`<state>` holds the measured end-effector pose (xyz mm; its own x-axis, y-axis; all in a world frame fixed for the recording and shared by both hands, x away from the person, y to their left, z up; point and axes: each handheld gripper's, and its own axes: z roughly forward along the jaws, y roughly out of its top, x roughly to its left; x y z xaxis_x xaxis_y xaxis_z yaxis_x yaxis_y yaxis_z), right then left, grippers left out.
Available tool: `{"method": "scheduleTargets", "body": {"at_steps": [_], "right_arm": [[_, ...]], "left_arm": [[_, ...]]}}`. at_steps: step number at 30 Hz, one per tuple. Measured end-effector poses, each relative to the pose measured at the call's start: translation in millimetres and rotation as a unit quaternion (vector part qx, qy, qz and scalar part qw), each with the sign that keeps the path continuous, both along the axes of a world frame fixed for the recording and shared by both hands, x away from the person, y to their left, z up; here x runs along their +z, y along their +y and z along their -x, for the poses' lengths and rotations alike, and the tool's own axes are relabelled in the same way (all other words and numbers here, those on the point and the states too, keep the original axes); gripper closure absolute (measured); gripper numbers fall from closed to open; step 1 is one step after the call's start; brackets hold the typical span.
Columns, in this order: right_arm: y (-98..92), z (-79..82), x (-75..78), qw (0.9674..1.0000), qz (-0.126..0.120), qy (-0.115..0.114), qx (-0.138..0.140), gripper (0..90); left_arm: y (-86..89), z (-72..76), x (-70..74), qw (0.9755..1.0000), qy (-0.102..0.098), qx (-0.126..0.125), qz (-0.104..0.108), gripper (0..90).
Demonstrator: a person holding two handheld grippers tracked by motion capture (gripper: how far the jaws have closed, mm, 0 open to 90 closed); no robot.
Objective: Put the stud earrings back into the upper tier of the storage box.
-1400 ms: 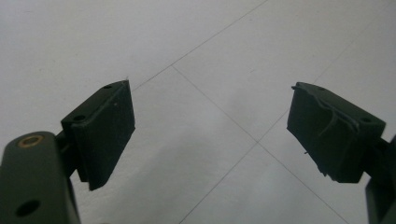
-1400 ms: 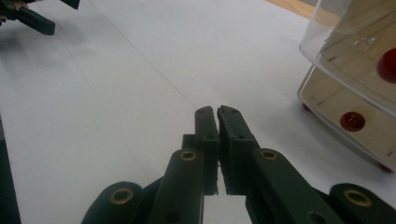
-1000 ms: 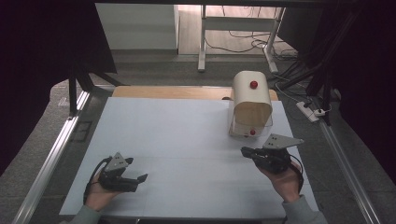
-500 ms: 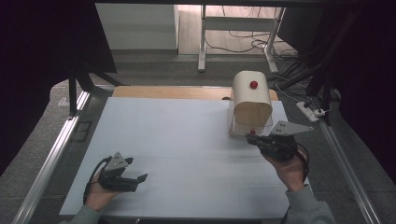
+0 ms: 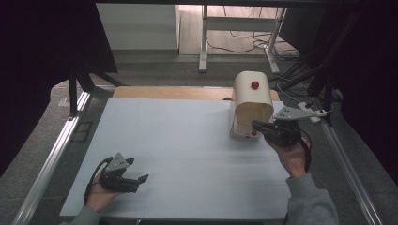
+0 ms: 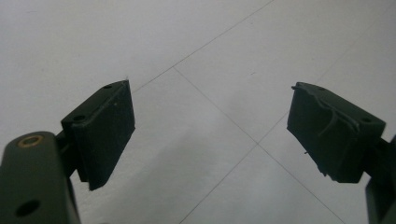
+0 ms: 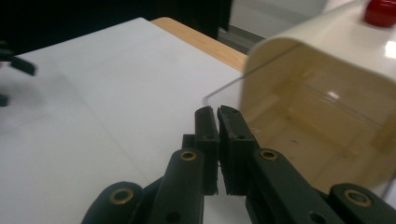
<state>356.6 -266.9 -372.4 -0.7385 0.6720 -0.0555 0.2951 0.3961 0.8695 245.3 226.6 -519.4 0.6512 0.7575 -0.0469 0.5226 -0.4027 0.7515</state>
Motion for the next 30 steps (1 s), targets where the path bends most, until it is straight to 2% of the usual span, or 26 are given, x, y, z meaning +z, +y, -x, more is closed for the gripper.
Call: {"method": "scheduleTargets", "body": {"at_steps": [4,10,15,25,28,29,30], "right_arm": [[-0.1,-13.4,-1.8,0.9999,0.004,0.008,-0.012,86.0],[1.1,-25.4,-3.5,0.9997,0.004,0.014,-0.021,85.9],[3.4,-37.1,-6.0,0.9992,0.015,0.025,-0.028,85.9],[4.4,-40.8,-8.0,0.9989,0.019,0.031,-0.03,85.5],[3.8,-41.1,-8.4,0.9987,0.02,0.032,-0.034,80.2],[3.2,-41.1,-8.6,0.9986,0.019,0.032,-0.038,75.0],[3.2,-41.1,-8.6,0.9986,0.019,0.032,-0.038,75.0]], "left_arm": [[0.5,0.4,0.1,1.0,0.0,0.001,0.001,14.8],[1.0,-0.4,-0.8,1.0,0.002,0.001,0.002,14.8],[1.1,0.1,-0.6,1.0,0.001,0.002,0.002,14.8],[1.6,-0.3,-1.0,1.0,0.002,0.002,0.001,14.8],[1.3,-0.3,-1.0,1.0,0.002,0.001,0.0,14.8],[1.3,-0.3,-1.0,1.0,0.002,0.001,0.0,14.8],[1.4,-0.2,-1.1,1.0,0.002,0.001,0.0,14.8]]}}
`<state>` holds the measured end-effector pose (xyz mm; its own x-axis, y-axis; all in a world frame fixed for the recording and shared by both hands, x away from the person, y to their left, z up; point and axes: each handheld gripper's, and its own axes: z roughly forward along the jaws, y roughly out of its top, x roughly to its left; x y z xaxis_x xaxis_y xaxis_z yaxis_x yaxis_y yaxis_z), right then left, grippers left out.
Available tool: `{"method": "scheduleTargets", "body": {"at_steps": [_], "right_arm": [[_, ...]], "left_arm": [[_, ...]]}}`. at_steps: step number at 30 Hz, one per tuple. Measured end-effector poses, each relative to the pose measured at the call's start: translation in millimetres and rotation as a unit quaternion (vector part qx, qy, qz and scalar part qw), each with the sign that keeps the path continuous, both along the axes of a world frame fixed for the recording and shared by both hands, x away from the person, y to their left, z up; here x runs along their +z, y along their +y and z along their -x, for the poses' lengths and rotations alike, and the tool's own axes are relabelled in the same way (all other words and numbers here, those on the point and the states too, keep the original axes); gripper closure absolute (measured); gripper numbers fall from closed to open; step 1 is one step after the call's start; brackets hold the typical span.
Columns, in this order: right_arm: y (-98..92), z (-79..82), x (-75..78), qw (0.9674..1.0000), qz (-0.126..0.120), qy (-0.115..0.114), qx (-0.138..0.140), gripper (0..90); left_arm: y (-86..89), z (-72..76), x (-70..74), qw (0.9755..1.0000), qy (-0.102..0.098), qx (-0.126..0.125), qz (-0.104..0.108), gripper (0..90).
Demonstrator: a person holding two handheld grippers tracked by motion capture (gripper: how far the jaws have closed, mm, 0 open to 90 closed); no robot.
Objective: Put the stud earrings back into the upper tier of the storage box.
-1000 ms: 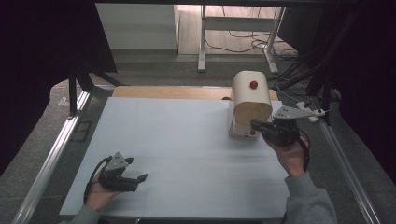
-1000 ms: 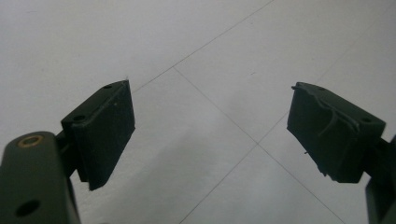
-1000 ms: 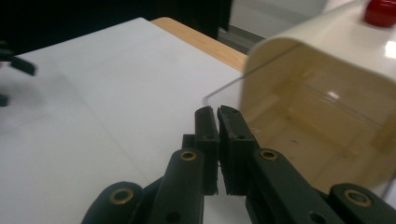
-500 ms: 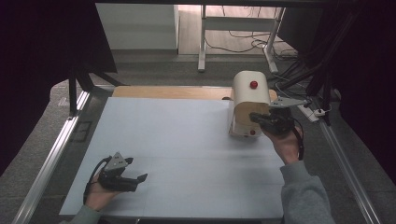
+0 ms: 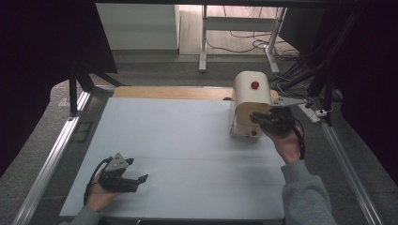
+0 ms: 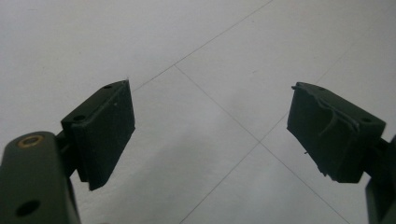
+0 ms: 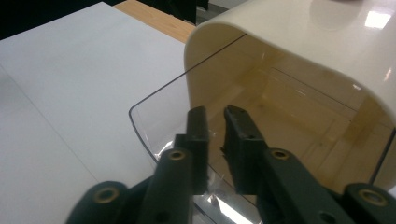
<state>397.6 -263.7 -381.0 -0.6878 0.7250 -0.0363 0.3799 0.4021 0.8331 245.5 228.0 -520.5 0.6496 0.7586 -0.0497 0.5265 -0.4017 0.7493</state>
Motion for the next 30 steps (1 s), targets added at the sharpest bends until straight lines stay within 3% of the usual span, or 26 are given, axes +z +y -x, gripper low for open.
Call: {"method": "scheduleTargets", "body": {"at_steps": [2,8,21,30], "right_arm": [[-0.3,1.1,-0.2,1.0,0.001,-0.001,0.001,66.3],[0.3,10.8,3.0,0.9995,-0.012,-0.018,0.022,54.9],[-2.1,48.2,-4.1,0.9961,-0.038,-0.049,0.063,46.0],[-10.4,74.2,-21.1,0.9961,-0.038,-0.044,0.066,43.7]], "left_arm": [[0.1,0.0,0.0,1.0,0.0,0.001,0.0,14.8],[-0.1,0.1,0.1,1.0,0.0,0.0,0.001,14.8],[1.5,-0.5,0.4,1.0,0.002,0.002,0.008,14.7],[1.3,0.6,0.7,1.0,0.0,0.001,0.005,14.8]]}}
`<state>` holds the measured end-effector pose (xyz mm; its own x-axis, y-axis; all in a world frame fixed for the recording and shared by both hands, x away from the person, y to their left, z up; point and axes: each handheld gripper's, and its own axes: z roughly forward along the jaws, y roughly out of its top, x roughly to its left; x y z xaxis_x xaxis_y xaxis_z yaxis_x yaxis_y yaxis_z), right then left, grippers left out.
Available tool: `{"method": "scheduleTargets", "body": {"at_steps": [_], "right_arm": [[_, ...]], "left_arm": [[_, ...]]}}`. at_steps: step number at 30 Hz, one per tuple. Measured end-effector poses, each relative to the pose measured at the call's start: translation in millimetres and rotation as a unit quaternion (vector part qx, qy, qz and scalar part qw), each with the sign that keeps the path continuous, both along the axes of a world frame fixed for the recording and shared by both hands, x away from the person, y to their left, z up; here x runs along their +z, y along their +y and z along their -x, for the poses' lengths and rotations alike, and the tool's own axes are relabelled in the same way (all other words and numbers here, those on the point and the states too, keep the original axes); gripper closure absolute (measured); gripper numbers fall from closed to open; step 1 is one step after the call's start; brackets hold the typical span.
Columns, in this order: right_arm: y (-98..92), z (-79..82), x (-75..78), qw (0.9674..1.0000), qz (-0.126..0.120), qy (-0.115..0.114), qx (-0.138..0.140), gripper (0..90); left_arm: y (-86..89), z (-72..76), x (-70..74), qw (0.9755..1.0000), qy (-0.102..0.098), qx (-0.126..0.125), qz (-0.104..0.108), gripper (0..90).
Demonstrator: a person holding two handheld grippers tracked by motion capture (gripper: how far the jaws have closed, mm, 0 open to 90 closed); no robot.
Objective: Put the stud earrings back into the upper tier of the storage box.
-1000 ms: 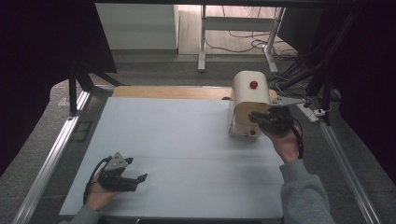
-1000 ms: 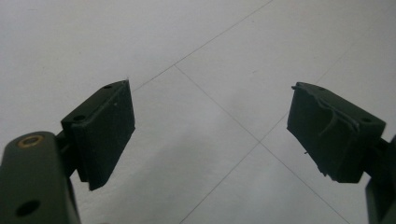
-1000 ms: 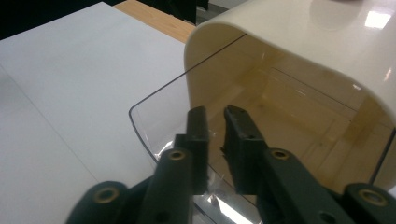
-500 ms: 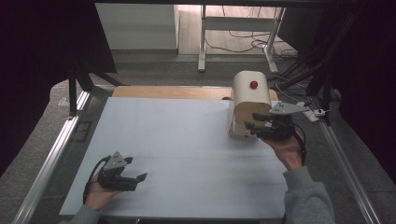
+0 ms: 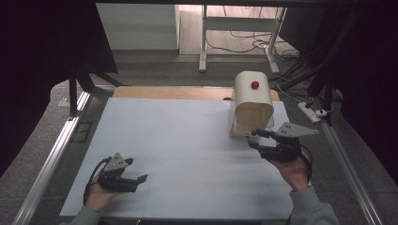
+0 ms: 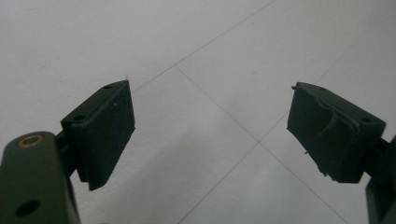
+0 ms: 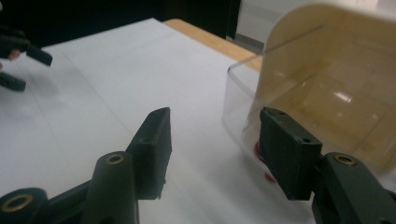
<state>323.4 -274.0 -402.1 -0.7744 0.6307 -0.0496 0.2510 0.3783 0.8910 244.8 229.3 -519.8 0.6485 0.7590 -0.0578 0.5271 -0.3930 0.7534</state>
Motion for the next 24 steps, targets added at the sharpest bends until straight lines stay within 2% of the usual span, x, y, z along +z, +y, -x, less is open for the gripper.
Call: {"method": "scheduleTargets", "body": {"at_steps": [3,4,7,9,10,16,19,21,24], "right_arm": [[-3.1,9.6,-10.7,1.0,0.008,0.002,0.002,42.8],[-5.5,15.1,-18.4,0.9999,0.01,0.005,0.0,41.8],[-7.3,19.8,-27.3,0.9999,0.01,0.011,-0.002,41.1],[-9.4,26.3,-42.4,0.9996,0.018,0.022,-0.003,40.5],[-9.4,26.3,-42.4,0.9996,0.018,0.022,-0.003,40.5],[-20.5,35.2,-71.3,0.9983,0.036,0.045,-0.01,37.1],[-25.1,36.8,-77.4,0.9981,0.035,0.05,-0.012,36.2],[-31.8,38.0,-86.8,0.9975,0.038,0.056,-0.02,33.4],[-35.4,38.7,-90.7,0.9973,0.042,0.056,-0.025,31.9]], "left_arm": [[-0.6,0.0,-0.3,1.0,0.0,0.0,0.0,14.8],[-0.6,0.0,-0.2,1.0,0.0,0.0,0.0,14.8],[-0.6,0.1,-0.2,1.0,-0.001,0.0,0.0,14.8],[-0.6,0.5,0.0,1.0,-0.001,-0.001,0.0,14.8],[-0.6,0.6,0.0,1.0,-0.001,-0.001,0.0,14.8],[-0.6,0.5,0.0,1.0,-0.001,-0.001,0.002,14.8],[-0.4,0.6,0.1,1.0,-0.001,-0.001,0.003,14.7],[-0.4,0.6,0.4,1.0,-0.002,-0.002,0.005,14.7],[-1.5,0.4,0.7,1.0,-0.002,-0.003,0.005,14.7]]}}
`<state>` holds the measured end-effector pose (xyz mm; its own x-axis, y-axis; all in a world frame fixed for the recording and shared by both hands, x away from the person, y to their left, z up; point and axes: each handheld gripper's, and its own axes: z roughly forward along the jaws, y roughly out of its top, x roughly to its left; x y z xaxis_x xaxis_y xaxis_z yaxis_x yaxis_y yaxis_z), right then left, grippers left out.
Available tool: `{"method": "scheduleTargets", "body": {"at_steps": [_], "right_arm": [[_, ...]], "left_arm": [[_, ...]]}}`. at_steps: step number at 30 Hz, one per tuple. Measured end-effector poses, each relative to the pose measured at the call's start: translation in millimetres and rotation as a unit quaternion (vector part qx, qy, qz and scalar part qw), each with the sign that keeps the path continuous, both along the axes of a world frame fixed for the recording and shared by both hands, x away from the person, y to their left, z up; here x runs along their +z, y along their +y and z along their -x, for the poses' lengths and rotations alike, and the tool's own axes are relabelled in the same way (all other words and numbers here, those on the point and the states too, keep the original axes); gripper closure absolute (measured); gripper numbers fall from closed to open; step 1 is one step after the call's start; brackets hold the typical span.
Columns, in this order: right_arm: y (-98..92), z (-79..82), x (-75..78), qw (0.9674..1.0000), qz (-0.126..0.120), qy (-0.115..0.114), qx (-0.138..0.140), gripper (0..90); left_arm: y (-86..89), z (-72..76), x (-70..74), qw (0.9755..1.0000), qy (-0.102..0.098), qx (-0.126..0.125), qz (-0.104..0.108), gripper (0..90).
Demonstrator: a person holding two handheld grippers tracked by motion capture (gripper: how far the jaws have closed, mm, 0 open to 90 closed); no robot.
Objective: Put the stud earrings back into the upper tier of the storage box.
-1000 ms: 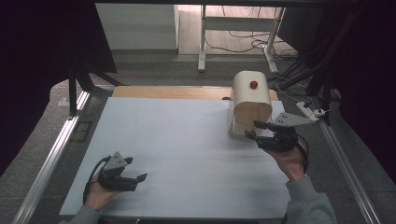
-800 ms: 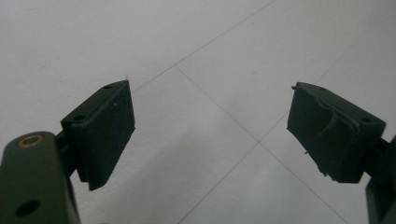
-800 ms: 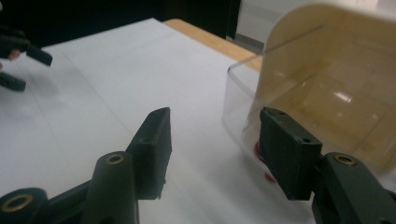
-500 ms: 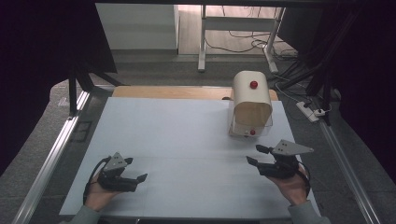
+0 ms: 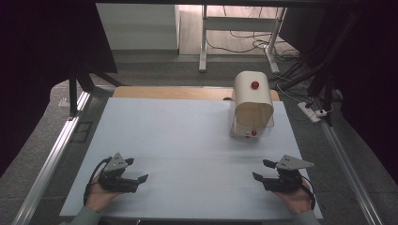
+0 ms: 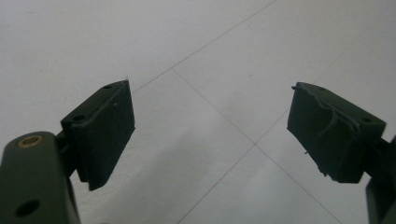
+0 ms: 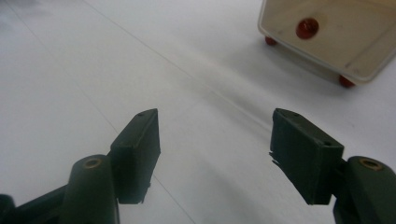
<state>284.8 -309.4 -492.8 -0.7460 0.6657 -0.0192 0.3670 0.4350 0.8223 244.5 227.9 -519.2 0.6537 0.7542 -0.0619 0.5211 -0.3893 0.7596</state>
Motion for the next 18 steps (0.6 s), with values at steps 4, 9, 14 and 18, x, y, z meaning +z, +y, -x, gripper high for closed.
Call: {"method": "scheduleTargets", "body": {"at_steps": [4,9,14,18], "right_arm": [[-5.2,-0.2,-3.7,0.9999,-0.011,0.004,-0.005,30.5],[-3.8,-0.4,-4.9,1.0,-0.003,0.005,-0.005,29.7],[-4.3,-1.0,-5.0,1.0,-0.005,0.005,-0.005,29.4],[-4.4,-0.5,-4.6,1.0,-0.006,0.002,-0.003,28.9]], "left_arm": [[-0.1,0.1,0.2,1.0,-0.001,0.0,0.0,14.7],[0.6,0.2,0.4,1.0,-0.001,0.0,0.001,14.7],[0.4,0.2,0.4,1.0,-0.001,0.0,0.001,14.7],[0.8,-0.2,0.5,1.0,-0.001,0.001,0.003,14.6]]}}
